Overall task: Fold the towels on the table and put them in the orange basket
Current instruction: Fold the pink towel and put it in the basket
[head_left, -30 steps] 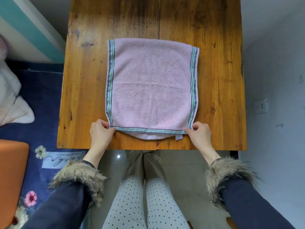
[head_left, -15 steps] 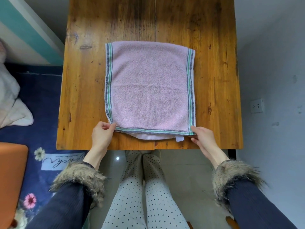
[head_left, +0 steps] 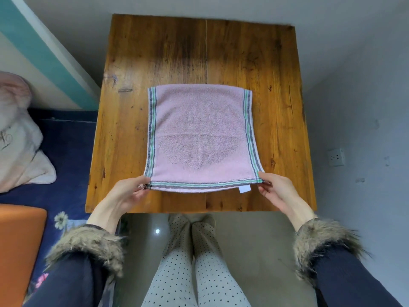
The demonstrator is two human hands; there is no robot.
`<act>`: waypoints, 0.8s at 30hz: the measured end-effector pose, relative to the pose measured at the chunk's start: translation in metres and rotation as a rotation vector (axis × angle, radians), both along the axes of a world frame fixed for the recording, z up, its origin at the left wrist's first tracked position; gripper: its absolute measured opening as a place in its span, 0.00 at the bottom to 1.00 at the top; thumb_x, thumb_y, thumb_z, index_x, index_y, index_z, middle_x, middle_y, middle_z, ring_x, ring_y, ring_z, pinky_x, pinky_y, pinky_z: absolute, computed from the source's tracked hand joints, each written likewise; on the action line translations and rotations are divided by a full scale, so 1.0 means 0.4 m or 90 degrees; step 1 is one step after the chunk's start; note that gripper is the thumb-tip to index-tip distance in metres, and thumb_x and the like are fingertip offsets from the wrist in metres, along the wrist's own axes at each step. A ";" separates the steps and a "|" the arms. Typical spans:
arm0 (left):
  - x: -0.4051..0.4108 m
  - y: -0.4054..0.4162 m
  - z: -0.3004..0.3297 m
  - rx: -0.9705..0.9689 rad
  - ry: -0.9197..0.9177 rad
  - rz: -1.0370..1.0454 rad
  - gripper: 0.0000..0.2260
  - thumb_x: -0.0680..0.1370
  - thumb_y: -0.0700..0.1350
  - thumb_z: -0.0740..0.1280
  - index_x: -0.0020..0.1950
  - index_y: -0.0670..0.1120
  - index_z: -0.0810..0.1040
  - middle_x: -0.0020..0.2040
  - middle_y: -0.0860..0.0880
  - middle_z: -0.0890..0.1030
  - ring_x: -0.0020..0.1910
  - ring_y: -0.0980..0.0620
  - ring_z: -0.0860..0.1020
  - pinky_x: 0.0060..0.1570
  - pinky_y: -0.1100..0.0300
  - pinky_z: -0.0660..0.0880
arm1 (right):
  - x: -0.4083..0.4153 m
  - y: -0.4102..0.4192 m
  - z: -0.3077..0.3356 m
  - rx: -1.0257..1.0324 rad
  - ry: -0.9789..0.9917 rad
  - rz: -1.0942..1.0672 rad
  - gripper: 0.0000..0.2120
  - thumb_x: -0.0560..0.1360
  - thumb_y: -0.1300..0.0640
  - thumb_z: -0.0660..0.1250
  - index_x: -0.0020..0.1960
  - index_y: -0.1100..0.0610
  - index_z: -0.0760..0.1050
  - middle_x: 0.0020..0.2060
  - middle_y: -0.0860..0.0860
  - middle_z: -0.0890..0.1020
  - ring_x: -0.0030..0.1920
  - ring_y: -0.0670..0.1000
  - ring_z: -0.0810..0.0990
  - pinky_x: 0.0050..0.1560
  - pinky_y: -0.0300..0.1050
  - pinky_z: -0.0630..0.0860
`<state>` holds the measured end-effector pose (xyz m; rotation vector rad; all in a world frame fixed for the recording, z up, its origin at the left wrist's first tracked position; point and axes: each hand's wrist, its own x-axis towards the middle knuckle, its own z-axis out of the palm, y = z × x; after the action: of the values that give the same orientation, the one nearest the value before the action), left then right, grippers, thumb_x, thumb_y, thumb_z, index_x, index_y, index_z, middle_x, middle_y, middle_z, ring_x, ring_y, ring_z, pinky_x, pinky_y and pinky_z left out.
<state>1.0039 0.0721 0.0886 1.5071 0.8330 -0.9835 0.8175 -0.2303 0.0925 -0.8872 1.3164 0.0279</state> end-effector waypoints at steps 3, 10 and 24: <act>0.047 0.005 0.096 -0.154 -0.012 0.110 0.04 0.77 0.34 0.63 0.51 0.37 0.73 0.50 0.41 0.77 0.47 0.50 0.77 0.41 0.61 0.78 | 0.040 -0.034 0.087 0.040 -0.049 -0.072 0.02 0.73 0.65 0.67 0.46 0.63 0.77 0.43 0.57 0.81 0.41 0.51 0.76 0.37 0.40 0.73; 0.162 -0.056 0.367 -0.319 -0.154 0.130 0.03 0.77 0.35 0.61 0.46 0.38 0.74 0.43 0.43 0.78 0.44 0.53 0.78 0.42 0.65 0.79 | 0.154 -0.097 0.343 0.012 -0.182 -0.095 0.05 0.74 0.64 0.67 0.49 0.64 0.76 0.44 0.58 0.79 0.40 0.50 0.75 0.31 0.37 0.74; 0.245 -0.081 0.623 -0.236 -0.427 -0.145 0.05 0.76 0.38 0.65 0.48 0.40 0.80 0.48 0.42 0.81 0.47 0.51 0.79 0.36 0.68 0.78 | 0.233 -0.128 0.610 -0.212 -0.310 -0.033 0.07 0.74 0.68 0.65 0.41 0.57 0.75 0.35 0.54 0.77 0.32 0.47 0.73 0.23 0.33 0.72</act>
<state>1.1019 0.0399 0.3380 1.4801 -0.0006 -0.6692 0.9106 -0.2814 0.3365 -1.0587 0.8957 -0.4350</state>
